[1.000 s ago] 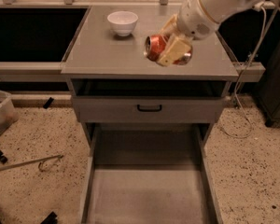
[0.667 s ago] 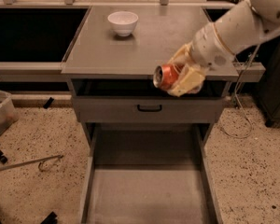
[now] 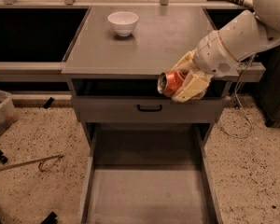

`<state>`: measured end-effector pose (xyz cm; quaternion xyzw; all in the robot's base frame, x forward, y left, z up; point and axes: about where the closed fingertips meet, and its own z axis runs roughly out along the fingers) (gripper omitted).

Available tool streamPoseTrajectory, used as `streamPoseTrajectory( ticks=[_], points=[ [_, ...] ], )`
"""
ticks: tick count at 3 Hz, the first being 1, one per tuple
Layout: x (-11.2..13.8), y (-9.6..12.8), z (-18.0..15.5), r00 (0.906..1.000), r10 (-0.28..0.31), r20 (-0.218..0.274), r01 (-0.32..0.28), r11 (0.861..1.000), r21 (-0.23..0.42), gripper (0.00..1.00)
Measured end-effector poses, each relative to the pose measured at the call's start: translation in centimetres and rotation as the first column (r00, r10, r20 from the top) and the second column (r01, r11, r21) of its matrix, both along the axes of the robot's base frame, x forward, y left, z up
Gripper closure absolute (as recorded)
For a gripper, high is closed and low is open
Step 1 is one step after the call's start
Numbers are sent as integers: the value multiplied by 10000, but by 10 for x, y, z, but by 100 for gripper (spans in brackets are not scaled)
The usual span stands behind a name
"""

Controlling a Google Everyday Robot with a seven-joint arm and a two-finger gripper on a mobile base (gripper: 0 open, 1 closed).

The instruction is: Place coke can into middle drawer

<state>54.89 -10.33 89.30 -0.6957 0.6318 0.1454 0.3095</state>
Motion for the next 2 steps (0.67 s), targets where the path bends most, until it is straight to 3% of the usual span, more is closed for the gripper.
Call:
streamPoseTrajectory(
  ticks=[1,2],
  points=[
    [14,12,-2,9996,71,265,-79,9995,304,100],
    [13,27,-31,9996,-130,256,98,9925,1215,100]
  ],
)
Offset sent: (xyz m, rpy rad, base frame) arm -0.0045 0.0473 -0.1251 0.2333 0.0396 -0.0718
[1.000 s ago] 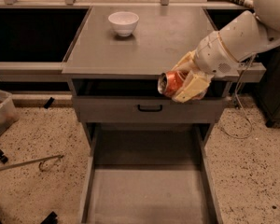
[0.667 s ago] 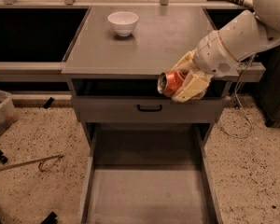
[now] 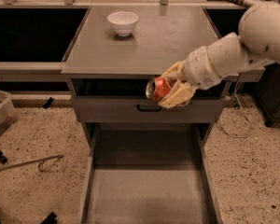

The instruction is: Place coke can into middle drawer

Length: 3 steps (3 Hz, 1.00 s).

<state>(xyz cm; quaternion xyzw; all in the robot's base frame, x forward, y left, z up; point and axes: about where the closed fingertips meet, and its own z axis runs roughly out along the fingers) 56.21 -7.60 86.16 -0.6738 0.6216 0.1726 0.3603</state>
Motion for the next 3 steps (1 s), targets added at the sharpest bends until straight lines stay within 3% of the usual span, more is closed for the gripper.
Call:
streamPoseTrajectory(
  ticks=[1,2,3],
  points=[
    [-15,17,-70,9964,-462,-710,508,9966,644,100],
    [-38,33,-151,9830,-909,-1597,980,9945,368,100],
    [-38,33,-151,9830,-908,-1595,978,9945,369,100]
  ],
)
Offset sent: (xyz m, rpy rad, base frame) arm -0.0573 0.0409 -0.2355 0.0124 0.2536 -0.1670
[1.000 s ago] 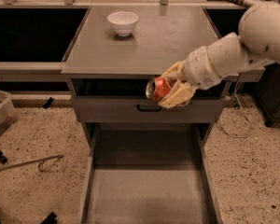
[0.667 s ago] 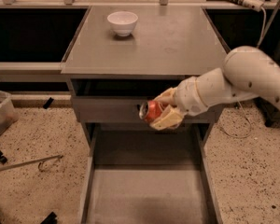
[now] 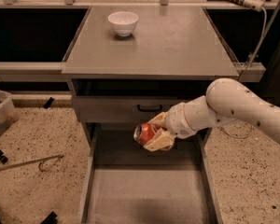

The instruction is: Place coke can into middle drawer

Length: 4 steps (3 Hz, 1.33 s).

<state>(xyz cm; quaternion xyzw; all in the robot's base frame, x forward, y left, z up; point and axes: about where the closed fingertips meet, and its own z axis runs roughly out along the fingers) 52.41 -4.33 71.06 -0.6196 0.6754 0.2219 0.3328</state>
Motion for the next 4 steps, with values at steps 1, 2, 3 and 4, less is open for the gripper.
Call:
streamPoseTrajectory(
  ticks=[1,2,3,4],
  points=[
    [-1,2,2,9997,65,231,-67,10000,67,100],
    [-12,2,-48,9992,36,400,-42,9999,148,100],
    [-18,-3,-136,9975,-711,57,711,9974,71,100],
    [-19,-9,-215,9803,-1891,-563,1890,9819,-69,100]
  ],
)
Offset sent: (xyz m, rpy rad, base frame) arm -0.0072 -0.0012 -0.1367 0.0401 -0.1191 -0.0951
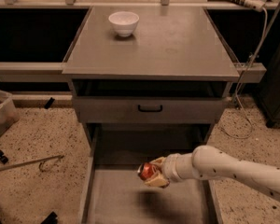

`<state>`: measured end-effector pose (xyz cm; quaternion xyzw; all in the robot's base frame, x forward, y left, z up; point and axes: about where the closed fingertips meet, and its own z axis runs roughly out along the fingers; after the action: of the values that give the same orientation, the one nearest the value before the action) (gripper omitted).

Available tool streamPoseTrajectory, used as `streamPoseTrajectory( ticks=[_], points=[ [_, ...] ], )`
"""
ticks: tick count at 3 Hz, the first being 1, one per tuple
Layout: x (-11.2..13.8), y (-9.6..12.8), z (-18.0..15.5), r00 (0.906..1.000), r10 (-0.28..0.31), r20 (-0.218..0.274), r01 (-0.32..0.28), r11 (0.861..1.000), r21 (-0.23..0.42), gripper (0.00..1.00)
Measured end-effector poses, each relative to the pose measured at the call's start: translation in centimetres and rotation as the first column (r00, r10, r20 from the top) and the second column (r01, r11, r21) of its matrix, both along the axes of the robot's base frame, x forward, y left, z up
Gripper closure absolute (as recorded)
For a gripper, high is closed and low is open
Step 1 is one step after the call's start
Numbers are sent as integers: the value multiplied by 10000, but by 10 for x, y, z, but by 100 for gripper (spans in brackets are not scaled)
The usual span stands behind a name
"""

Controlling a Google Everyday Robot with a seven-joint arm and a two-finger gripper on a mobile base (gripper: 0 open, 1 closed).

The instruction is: Place coke can into middle drawer

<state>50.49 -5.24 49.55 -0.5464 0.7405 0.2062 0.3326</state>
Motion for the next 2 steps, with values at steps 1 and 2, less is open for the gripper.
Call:
streamPoseTrajectory(
  ticks=[1,2],
  points=[
    [10,-8,-53,9950,-918,-394,914,9957,-128,100],
    [10,-8,-53,9950,-918,-394,913,9957,-128,100]
  ],
)
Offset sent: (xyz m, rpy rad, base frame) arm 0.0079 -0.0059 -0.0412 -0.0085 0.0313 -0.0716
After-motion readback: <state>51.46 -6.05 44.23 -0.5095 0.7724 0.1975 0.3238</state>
